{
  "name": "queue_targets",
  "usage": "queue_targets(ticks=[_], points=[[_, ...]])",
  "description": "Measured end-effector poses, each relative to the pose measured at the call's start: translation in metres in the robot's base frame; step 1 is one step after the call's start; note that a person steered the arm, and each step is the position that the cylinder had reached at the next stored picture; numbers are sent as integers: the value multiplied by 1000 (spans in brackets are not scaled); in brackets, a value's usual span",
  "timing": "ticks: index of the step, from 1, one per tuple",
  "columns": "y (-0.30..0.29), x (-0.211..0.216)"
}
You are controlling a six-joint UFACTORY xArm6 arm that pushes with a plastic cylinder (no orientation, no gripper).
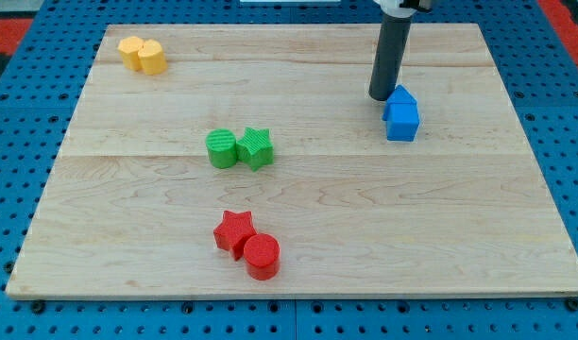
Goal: Slide green star below blue cube
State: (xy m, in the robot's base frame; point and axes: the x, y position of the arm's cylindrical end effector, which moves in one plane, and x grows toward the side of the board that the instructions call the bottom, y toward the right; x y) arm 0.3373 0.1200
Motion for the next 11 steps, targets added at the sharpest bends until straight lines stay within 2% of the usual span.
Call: queue_targets(ticks=[1,2,3,4,5,6,7,8,9,11], points=[[0,-14],[-28,-36],[-131,0],[-208,53],[-206,78],[-184,85],[-196,99],[-177,107],[-193,128],[-152,93]])
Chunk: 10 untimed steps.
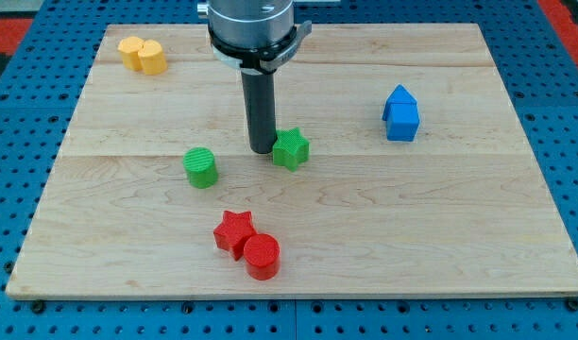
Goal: Slide green star below blue cube
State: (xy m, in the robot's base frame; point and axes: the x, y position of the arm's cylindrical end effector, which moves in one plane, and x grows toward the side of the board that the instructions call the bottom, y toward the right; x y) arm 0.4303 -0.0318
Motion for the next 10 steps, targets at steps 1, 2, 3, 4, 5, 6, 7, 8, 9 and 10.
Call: queue_targets(ticks=[1,2,3,4,5,6,7,8,9,10], points=[[17,0],[46,2],[57,14],[95,14],[118,14],[118,17],[108,18],[107,15],[120,14],[116,13]])
